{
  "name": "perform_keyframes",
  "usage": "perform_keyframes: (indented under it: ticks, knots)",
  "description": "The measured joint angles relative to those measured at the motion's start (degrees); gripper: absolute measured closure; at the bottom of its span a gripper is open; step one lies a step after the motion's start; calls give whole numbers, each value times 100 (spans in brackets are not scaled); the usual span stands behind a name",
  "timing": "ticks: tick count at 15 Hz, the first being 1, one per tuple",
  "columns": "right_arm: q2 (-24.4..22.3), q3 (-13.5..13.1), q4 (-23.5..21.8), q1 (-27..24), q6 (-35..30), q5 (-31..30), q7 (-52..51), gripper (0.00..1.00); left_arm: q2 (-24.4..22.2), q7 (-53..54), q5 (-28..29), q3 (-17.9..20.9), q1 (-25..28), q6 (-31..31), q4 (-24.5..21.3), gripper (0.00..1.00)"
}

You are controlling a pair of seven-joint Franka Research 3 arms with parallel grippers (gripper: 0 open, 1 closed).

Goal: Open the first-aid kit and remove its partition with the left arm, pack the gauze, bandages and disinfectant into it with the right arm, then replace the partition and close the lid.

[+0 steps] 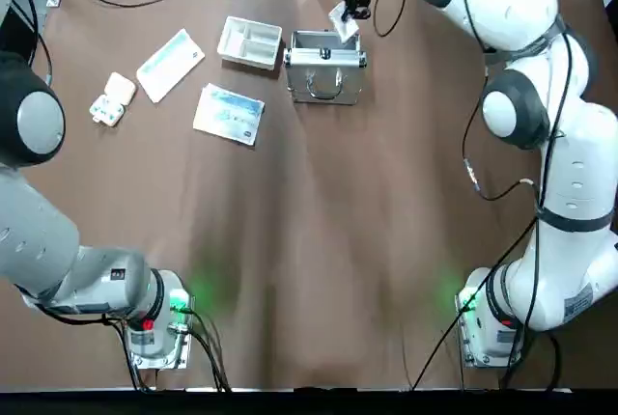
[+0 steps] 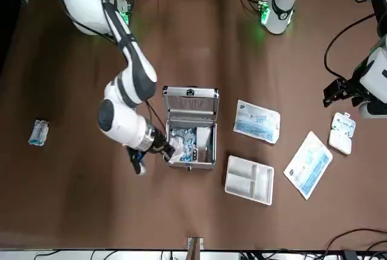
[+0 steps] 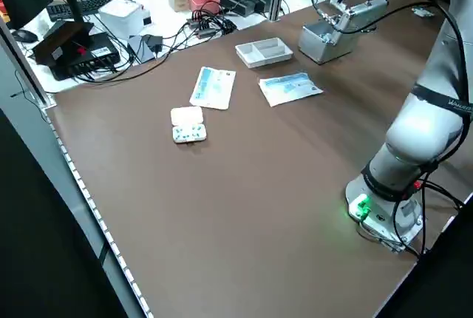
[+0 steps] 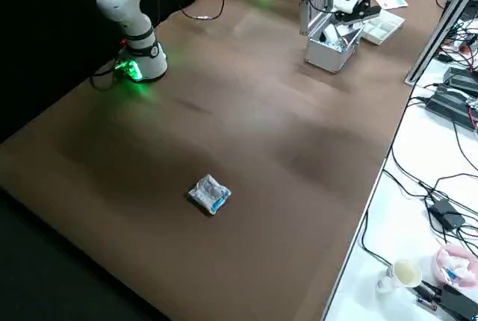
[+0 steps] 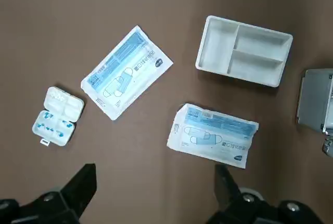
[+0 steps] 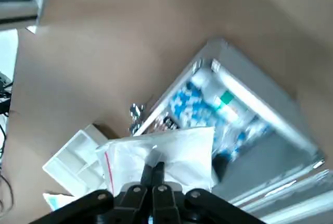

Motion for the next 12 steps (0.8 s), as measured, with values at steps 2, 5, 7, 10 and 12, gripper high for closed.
perform_keyframes:
  ticks: [2, 5, 7, 10, 12]
  knots:
    - [135, 1, 0, 209, 247, 165, 370, 99, 0, 0, 0, 0, 0, 3, 0, 0]
    - [378, 0, 0, 484, 696, 333, 1207, 99, 0, 0, 0, 1, 0, 5, 0, 0]
    - [548, -1, 0, 592, 806, 391, 1585, 99, 0, 0, 0, 1, 1, 5, 0, 0]
    - [666, -8, 4, 624, 832, 441, 1722, 96, 0, 0, 0, 1, 1, 5, 0, 0]
    - [669, -30, 5, 620, 832, 475, 1732, 80, 0, 0, 0, 2, 1, 5, 0, 0]
